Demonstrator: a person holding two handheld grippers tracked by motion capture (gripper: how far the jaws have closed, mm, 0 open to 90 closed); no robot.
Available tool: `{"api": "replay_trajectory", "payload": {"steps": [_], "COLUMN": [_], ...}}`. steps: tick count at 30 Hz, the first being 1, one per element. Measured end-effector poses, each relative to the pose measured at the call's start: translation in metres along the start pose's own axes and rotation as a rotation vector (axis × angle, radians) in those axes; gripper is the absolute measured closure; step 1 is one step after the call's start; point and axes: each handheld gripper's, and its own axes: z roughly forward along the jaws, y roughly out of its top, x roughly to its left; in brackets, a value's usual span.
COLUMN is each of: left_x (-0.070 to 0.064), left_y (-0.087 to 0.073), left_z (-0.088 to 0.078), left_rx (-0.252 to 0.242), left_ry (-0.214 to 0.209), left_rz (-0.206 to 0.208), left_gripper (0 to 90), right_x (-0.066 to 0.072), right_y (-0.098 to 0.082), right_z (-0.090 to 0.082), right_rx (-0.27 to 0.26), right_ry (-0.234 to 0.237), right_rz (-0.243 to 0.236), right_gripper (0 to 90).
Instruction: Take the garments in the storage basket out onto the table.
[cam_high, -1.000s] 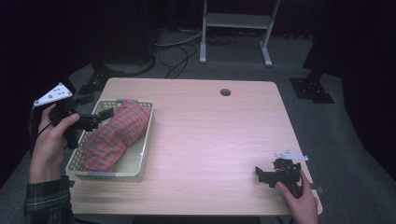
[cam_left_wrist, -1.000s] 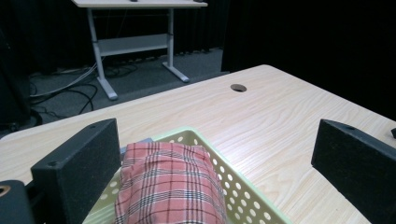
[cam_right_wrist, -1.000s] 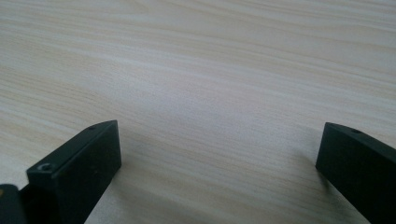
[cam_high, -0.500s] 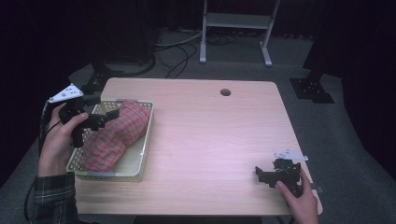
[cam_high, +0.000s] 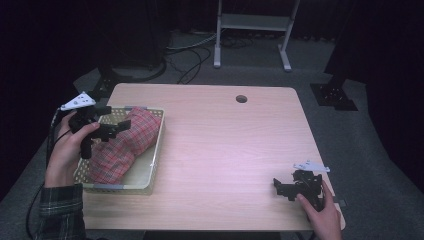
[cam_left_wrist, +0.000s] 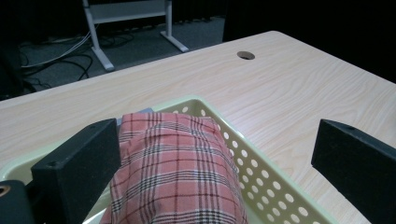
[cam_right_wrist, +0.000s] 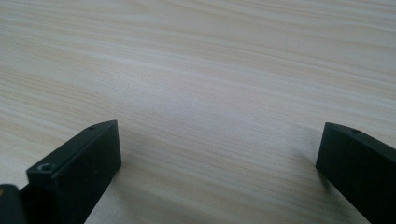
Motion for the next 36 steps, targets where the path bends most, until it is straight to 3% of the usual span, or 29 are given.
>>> {"api": "replay_trajectory", "payload": {"steps": [36], "left_x": [0.01], "left_y": [-0.02], "left_z": [0.023], "left_rx": [0.128], "left_ry": [0.018], "left_rz": [-0.031], "left_gripper": [1.2], "right_x": [0.0], "right_y": [0.0], "right_z": [0.0], "right_rx": [0.0], "right_ry": [0.0], "right_rz": [0.0], "right_gripper": [0.0]}}
